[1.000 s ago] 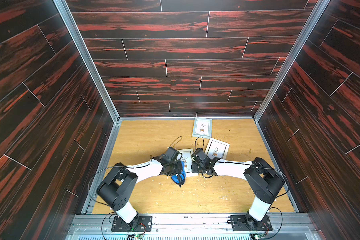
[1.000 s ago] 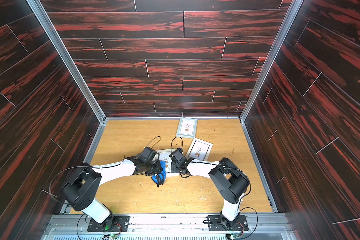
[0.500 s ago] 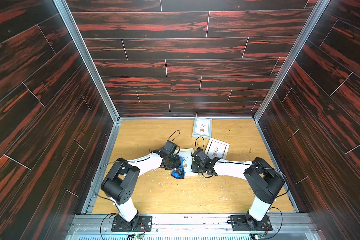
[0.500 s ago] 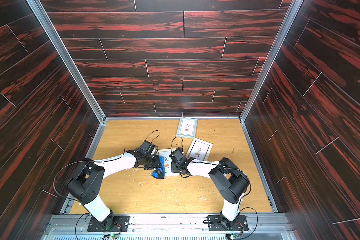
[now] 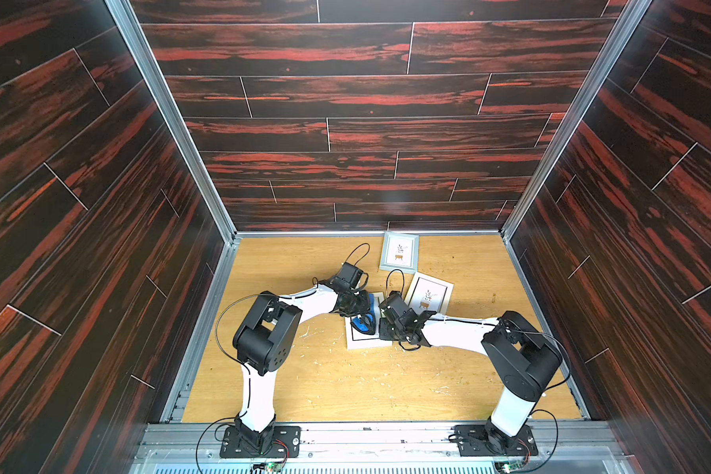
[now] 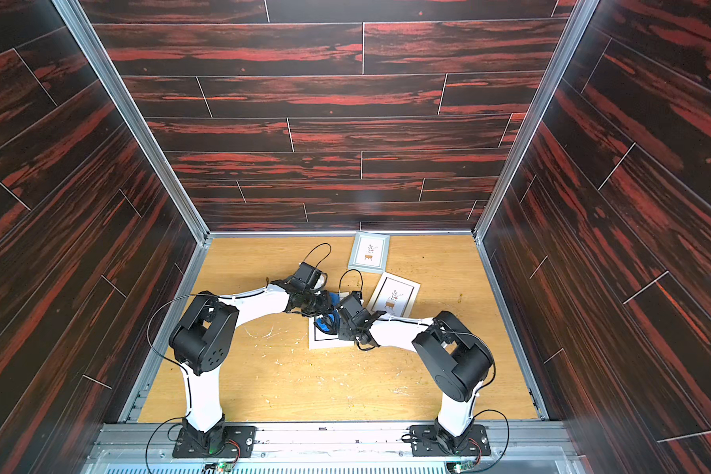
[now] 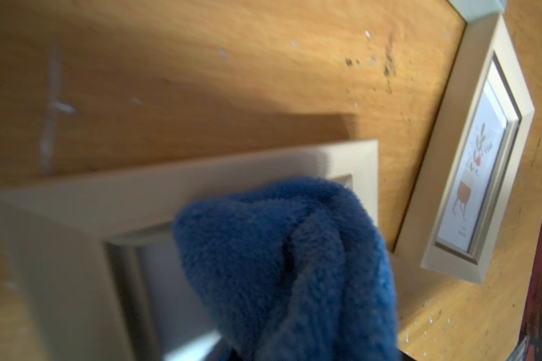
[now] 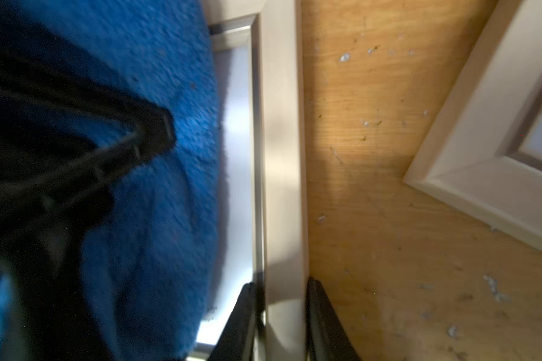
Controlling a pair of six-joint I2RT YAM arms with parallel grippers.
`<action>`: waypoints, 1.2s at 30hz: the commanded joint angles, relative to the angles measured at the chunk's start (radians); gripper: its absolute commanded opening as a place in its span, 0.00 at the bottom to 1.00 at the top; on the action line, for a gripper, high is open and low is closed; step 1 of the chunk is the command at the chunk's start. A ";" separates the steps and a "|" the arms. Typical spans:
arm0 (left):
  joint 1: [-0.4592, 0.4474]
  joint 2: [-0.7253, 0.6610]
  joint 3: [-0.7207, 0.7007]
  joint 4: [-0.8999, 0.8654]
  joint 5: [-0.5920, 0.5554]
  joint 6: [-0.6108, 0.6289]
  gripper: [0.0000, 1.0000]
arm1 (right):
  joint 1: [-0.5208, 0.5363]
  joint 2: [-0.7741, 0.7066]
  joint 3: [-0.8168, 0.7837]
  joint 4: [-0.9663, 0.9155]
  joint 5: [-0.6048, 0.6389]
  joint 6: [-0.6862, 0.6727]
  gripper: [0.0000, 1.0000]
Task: Wipe the picture frame with a cloth
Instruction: Wipe the dirt from the picture frame.
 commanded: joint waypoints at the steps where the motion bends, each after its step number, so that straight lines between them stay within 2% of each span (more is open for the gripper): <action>1: 0.050 -0.049 -0.048 -0.017 -0.098 0.054 0.00 | -0.002 -0.016 -0.023 -0.043 0.014 0.009 0.00; 4: 0.025 -0.036 -0.031 0.005 -0.066 0.054 0.00 | -0.001 -0.015 -0.021 -0.041 0.011 0.009 0.00; 10: -0.067 0.081 0.104 0.014 -0.024 -0.006 0.00 | -0.002 -0.013 -0.012 -0.048 0.011 0.010 0.00; 14: -0.048 0.098 0.123 -0.020 -0.064 -0.019 0.00 | -0.002 -0.016 -0.014 -0.048 0.012 0.011 0.00; 21: 0.065 -0.037 -0.019 -0.096 -0.175 0.042 0.00 | -0.002 -0.021 -0.014 -0.048 0.015 0.010 0.00; 25: 0.040 -0.029 0.019 -0.105 -0.141 0.031 0.00 | -0.002 -0.013 -0.009 -0.049 0.009 0.009 0.00; 32: -0.055 0.137 0.222 -0.139 -0.055 -0.037 0.00 | -0.002 -0.016 -0.002 -0.054 0.009 0.012 0.00; 36: -0.018 0.097 0.166 -0.138 -0.096 -0.030 0.00 | -0.002 -0.019 -0.007 -0.056 0.015 0.015 0.00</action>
